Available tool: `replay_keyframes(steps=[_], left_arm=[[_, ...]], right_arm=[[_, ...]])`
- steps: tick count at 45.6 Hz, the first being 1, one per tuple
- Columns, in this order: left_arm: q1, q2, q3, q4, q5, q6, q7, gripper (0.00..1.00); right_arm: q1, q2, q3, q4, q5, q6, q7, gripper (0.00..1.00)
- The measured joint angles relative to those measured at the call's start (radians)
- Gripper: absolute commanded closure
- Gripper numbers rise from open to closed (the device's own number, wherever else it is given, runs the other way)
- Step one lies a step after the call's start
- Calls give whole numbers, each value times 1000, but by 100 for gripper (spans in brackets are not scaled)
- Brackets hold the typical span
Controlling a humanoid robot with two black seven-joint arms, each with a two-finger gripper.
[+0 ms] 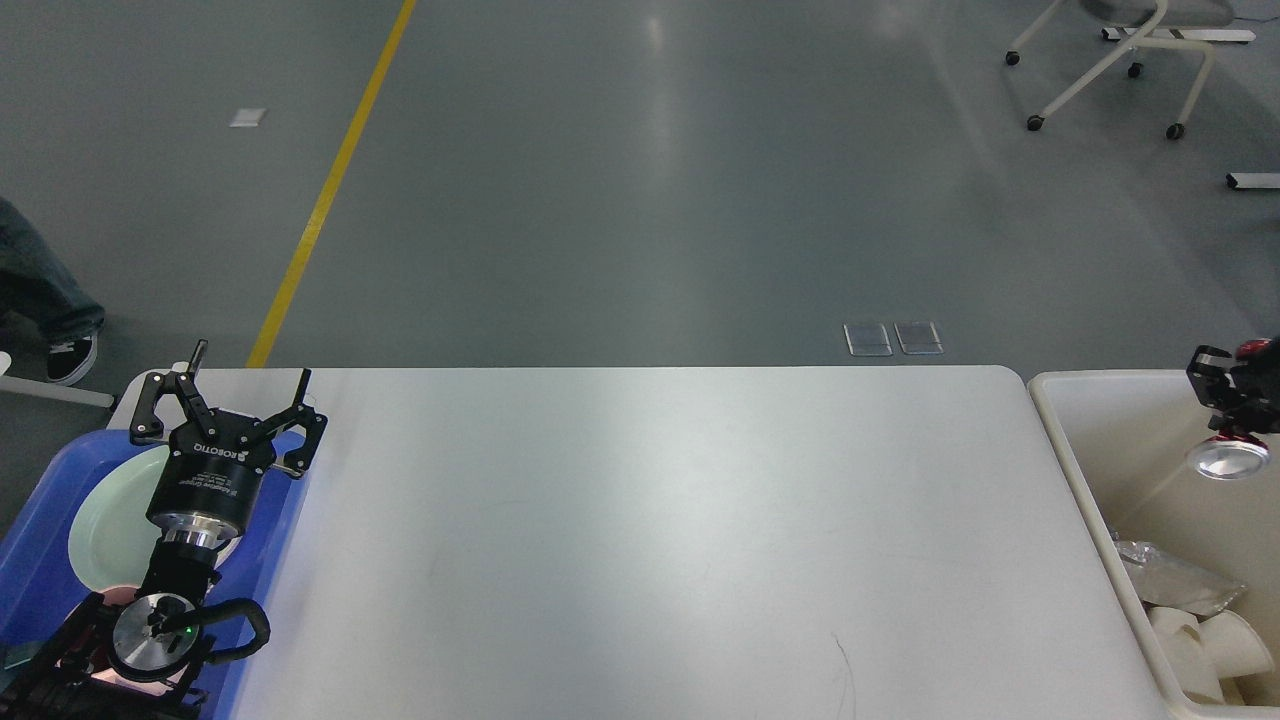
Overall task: Tidy desktop
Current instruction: 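Lower the right gripper into the bin and release the wrapper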
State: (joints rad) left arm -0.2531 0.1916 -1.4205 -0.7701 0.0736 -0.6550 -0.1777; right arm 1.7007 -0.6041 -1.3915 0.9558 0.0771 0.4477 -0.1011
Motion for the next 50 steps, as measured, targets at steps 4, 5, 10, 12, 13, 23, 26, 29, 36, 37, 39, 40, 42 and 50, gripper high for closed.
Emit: replay_keyframes(steps=[4, 5, 10, 12, 13, 23, 26, 29, 36, 37, 39, 40, 42, 50], left_arm=[[0, 0, 0, 0, 0, 0, 0, 4], [0, 0, 0, 0, 0, 0, 0, 4], [0, 0, 0, 0, 0, 0, 0, 4], [0, 0, 0, 0, 0, 0, 0, 4], [0, 0, 0, 0, 0, 0, 0, 4], [0, 0, 0, 0, 0, 0, 0, 4], [0, 0, 0, 0, 0, 0, 0, 4], [0, 0, 0, 0, 0, 0, 0, 4], [0, 0, 0, 0, 0, 0, 0, 4], [0, 0, 0, 0, 0, 0, 0, 4], [0, 0, 0, 0, 0, 0, 0, 4], [0, 0, 0, 0, 0, 0, 0, 4], [0, 0, 0, 0, 0, 0, 0, 4], [0, 0, 0, 0, 0, 0, 1, 4]], right_arm=[[-180, -17, 86, -173, 0, 0, 2, 100], [-219, -17, 108, -211, 0, 0, 2, 100], [-437, -9, 231, -407, 0, -12, 5, 100], [-509, -2, 272, -464, 0, -32, 5, 100], [-551, 5, 295, -494, 0, -51, 5, 100], [-838, 116, 376, -645, 7, -328, 1, 100], [-894, 143, 379, -668, 13, -401, -1, 100], [-941, 167, 386, -689, 17, -456, -2, 100], [-1047, 218, 428, -763, 18, -525, -5, 100], [-1057, 222, 435, -770, 18, -528, -5, 100], [-1073, 227, 446, -778, 18, -532, -5, 100], [-1077, 229, 450, -779, 18, -532, -5, 100], [-1086, 231, 455, -783, 18, -535, -5, 100], [-1105, 245, 460, -784, 18, -535, -5, 100]])
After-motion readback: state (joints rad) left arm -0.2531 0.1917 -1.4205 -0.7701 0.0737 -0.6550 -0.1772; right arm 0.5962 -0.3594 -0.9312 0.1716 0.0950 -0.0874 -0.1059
